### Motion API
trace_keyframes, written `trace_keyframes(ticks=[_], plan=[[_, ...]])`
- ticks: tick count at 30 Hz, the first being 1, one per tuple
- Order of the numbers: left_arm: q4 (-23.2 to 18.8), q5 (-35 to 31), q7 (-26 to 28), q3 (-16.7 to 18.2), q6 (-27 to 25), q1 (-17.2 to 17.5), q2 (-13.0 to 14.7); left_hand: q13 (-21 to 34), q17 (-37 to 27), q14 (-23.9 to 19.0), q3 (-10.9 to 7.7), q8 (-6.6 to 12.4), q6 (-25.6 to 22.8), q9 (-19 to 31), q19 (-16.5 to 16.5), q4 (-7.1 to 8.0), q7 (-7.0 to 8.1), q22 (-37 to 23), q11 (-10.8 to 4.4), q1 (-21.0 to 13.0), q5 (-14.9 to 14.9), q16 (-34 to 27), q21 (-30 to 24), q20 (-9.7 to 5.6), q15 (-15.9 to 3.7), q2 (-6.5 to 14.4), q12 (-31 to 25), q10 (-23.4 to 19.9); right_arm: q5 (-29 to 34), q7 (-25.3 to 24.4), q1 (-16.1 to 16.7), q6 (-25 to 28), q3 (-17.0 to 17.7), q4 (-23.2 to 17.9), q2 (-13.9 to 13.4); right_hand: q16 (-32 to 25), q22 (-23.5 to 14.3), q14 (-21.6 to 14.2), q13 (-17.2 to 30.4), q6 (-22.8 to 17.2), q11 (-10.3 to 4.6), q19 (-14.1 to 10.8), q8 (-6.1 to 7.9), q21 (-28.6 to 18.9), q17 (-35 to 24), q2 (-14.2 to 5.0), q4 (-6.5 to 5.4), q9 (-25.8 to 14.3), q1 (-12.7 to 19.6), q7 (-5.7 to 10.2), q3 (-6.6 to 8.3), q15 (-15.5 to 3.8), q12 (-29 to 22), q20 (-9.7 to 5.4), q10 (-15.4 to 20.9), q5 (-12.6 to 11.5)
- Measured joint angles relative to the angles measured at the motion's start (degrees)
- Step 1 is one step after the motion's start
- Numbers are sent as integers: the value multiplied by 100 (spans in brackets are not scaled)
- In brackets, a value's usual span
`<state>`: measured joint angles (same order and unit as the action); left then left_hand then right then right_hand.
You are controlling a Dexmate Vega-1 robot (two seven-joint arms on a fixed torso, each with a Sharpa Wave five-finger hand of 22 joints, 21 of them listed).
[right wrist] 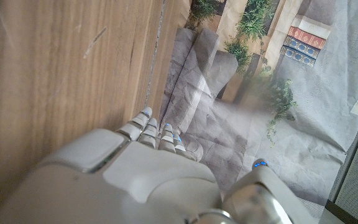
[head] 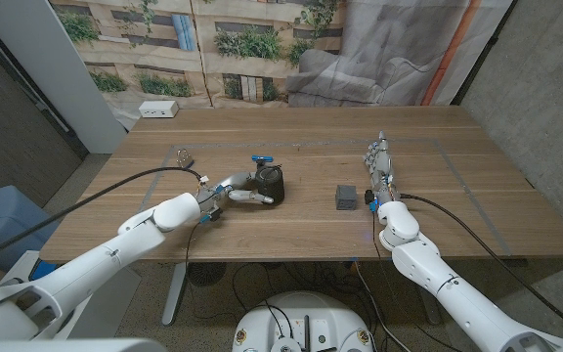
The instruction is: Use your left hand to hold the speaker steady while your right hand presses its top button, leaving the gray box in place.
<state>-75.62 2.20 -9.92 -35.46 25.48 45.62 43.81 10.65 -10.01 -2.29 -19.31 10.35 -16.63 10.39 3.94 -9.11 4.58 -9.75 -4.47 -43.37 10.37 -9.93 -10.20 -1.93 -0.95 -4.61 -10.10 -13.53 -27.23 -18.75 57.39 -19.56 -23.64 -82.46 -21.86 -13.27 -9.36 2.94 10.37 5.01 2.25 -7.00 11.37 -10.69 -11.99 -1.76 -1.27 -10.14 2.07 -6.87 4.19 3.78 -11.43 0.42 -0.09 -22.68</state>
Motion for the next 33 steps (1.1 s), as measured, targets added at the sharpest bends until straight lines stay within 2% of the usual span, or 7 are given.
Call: trace_keyframes(ticks=[2, 5, 14, 22, 29, 33], plan=[[4, 16, -60, -8, -3, -19, 15, 0, 0, 85, 0, 0, 139, -7, 13, 0, -49, 1, 82, 2, 0, 0, 0, 8, 46, 3, 0, 86, 2, -3, -3, 0, -4, 6, 7, 0, 0, 0, 0, 0, 0, 0, 0, 0, 0, 0, 0, 0, 0, 0, 0, 0, 0, 0, 0, 0], [7, 45, -150, -19, -8, -50, 38, 0, 0, 226, 41, 0, 403, -28, 108, -6, -104, 1, 91, 33, -22, 0, 0, 16, 109, -27, 0, 278, 3, -7, -6, 0, -8, 14, 17, 32, 0, 0, 0, 0, 0, 0, 0, 0, 0, 0, 0, 0, 0, 0, 0, 0, 0, 0, 0, 0], [-49, 89, -413, -43, -90, -113, 129, 1, -1, 608, 151, 1, 946, -27, 307, 24, -265, 4, 306, 118, -22, -2, 16, 62, 302, -112, 0, 776, 17, -38, -6, -22, -21, 40, 54, 48, 0, -21, 0, 0, 0, -41, 0, 0, 0, 0, 0, 0, 0, 0, 0, 21, 0, 41, 0, 0], [-146, 168, -646, -51, -191, -146, 247, 1, -5, 1013, 236, 1, 1440, -27, 536, 46, -464, 2, 581, 248, -22, 19, 43, 126, 465, -175, 0, 1175, 52, -90, 26, -35, -38, 42, 82, 48, 0, -21, 0, 0, 0, -41, 0, 0, -1, 0, 0, 0, 0, 0, 0, 21, -1, 41, 0, 0], [-398, 313, -784, 33, -411, -76, 453, 1, -13, 1173, 293, -17, 1850, -27, 601, 103, -663, -8, 706, 470, -22, 18, -18, 174, 544, -149, 0, 1650, 98, -149, 81, -56, -49, 15, 94, 68, 0, -21, 0, 0, 0, -41, -45, 0, -1, 0, 0, 0, 0, 0, 0, 21, 21, 41, 0, 0], [-512, 373, -812, 105, -480, -27, 553, 1, -14, 1246, 298, -17, 1881, -27, 558, 108, -694, -24, 723, 547, -22, 18, -18, 217, 617, -116, 0, 1664, 161, -211, 107, -68, -52, -21, 94, 88, 0, 1, 0, 0, 0, -41, -45, 0, -1, 0, -24, 0, 0, 0, -24, 43, 21, 41, 0, 0]])
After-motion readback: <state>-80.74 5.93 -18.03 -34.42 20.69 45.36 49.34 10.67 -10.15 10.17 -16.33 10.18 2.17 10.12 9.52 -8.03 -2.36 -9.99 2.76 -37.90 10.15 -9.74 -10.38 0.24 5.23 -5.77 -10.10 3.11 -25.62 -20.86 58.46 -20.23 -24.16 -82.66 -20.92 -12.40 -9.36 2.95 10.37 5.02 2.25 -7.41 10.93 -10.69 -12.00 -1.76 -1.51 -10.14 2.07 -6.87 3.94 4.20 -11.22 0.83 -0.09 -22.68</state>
